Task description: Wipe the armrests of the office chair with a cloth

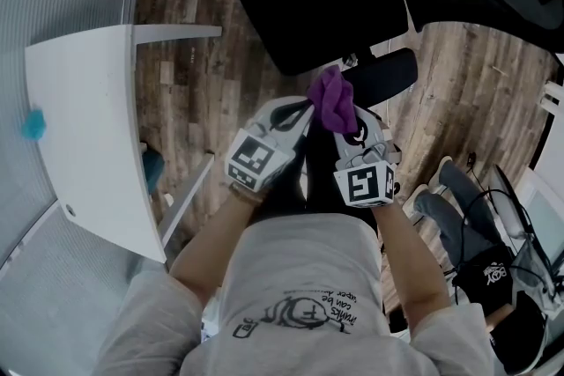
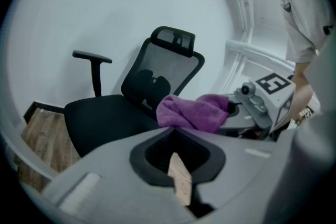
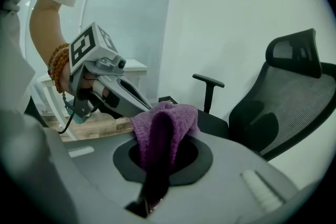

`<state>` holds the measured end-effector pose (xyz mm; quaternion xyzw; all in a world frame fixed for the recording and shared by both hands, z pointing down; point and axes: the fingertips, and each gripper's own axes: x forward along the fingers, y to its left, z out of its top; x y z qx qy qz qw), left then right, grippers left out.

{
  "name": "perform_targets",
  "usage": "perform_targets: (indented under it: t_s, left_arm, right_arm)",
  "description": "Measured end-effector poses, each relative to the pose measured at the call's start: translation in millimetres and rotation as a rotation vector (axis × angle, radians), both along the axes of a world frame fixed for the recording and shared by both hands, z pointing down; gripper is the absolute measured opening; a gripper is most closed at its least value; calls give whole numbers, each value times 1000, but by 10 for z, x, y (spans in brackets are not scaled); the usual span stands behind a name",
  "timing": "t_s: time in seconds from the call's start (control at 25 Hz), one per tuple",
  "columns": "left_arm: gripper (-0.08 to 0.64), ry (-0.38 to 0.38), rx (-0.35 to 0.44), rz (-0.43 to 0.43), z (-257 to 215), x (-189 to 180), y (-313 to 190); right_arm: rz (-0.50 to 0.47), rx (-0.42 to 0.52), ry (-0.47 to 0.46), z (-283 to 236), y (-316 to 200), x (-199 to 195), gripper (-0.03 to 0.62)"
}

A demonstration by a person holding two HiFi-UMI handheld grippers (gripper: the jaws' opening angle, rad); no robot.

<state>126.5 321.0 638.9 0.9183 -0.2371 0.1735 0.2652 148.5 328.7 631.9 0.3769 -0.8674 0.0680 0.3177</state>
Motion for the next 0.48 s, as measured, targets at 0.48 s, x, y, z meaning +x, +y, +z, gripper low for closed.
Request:
perform_targets:
  t_s: [0.48]
  left_arm:
    - [0, 2, -7, 6, -6, 48, 20]
  right_arm:
    - [87, -1, 94, 115, -297, 811, 25]
